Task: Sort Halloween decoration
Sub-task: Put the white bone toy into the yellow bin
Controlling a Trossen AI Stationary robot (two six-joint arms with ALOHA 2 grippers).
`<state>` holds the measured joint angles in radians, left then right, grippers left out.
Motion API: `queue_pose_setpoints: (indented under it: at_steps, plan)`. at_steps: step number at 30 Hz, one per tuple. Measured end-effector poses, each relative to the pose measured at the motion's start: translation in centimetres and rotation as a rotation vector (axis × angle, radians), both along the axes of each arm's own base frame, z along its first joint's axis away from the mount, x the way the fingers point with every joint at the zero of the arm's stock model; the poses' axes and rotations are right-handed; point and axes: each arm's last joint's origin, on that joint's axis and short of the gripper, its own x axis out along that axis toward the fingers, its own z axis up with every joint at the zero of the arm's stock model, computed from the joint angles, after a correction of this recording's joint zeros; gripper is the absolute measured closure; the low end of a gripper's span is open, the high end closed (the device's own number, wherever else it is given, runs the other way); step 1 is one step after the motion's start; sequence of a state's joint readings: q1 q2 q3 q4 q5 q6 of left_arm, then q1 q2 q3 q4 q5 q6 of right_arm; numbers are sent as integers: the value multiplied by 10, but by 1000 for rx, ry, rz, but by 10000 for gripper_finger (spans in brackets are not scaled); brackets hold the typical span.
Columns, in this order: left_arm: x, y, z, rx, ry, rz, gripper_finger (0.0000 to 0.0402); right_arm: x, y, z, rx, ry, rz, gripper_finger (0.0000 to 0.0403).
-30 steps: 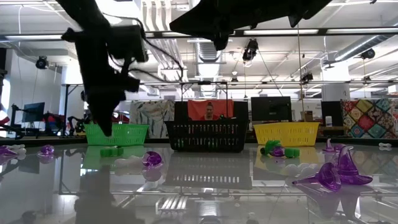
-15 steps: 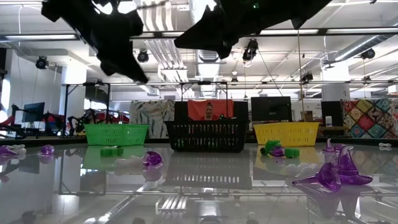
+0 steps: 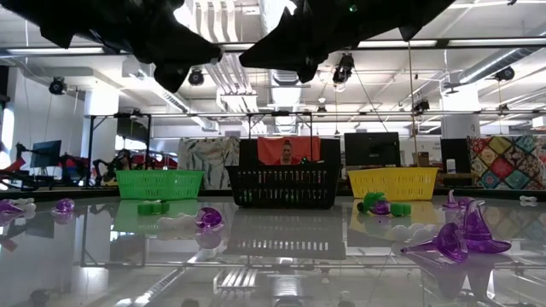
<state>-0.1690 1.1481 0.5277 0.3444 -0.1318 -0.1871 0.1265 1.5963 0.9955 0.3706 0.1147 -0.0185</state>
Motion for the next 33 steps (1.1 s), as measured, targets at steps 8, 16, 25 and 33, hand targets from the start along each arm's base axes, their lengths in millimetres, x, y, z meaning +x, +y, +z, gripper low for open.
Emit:
queue_pose_setpoints:
  at_steps: [8, 16, 25, 33]
  plan:
    - [-5, 1, -9, -16, -78, -10, 402, 0, 1, 1, -1, -11, 19, 390]
    - [-5, 1, -8, -14, -82, -11, 402, 2, 0, 6, 6, -78, 11, 347]
    - [-3, 0, 4, -32, -198, -11, 401, 4, 1, 5, 10, -80, 10, 289]
    - [-3, 0, 9, -231, -243, 17, 401, 2, 13, 8, -266, -116, 18, 255]
